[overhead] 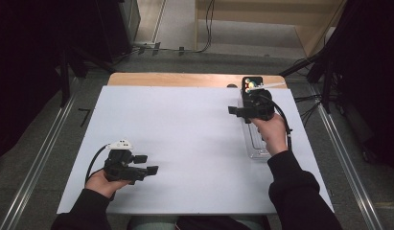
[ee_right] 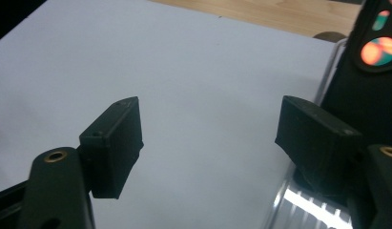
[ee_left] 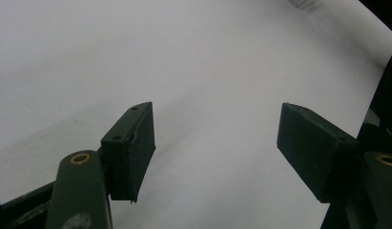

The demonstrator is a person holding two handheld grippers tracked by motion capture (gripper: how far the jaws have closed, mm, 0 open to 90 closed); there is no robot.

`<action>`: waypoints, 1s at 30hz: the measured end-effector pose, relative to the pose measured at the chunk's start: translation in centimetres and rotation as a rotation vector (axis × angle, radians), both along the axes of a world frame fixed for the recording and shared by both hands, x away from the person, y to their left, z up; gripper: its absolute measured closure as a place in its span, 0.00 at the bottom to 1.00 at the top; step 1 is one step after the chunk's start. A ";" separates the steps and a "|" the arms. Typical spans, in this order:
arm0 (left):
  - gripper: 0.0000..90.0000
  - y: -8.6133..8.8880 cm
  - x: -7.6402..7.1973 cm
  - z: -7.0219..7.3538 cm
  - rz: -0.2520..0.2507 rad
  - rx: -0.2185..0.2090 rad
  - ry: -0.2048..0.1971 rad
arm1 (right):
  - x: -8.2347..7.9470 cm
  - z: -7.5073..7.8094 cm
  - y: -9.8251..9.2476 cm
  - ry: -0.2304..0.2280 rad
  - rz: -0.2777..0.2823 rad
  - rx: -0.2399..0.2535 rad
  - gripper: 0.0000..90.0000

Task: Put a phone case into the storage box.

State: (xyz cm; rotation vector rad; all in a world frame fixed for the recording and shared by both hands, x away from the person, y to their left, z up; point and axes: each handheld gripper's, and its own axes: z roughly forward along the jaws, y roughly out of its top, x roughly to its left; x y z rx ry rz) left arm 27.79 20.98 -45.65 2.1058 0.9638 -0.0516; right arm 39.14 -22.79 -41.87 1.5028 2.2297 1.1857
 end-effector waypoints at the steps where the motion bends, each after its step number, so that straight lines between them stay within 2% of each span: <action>1: 0.32 0.0 0.0 0.0 0.000 0.000 0.000 | -0.1 0.0 0.1 0.005 0.007 0.005 0.26; 4: 0.32 0.0 0.1 0.0 -0.002 -0.001 -0.001 | -0.5 -0.2 0.4 0.034 0.044 0.030 0.27; 9: 0.32 0.1 0.1 0.0 -0.002 -0.005 -0.002 | -1.3 -0.7 1.1 0.029 0.091 0.008 0.27; 12: 0.32 0.1 0.1 0.0 -0.005 -0.007 -0.003 | -1.9 -0.8 1.4 0.035 0.114 0.023 0.27; 18: 0.32 0.1 0.0 0.1 -0.012 -0.013 -0.006 | -3.4 -1.0 1.6 0.020 0.157 0.011 0.27; 24: 0.32 0.2 -0.1 0.1 -0.015 -0.017 -0.005 | -4.9 -1.0 1.3 0.009 0.194 0.028 0.27; 30: 0.32 0.2 -0.1 0.2 -0.014 -0.021 -0.002 | -6.3 -1.4 1.0 0.002 0.215 0.026 0.27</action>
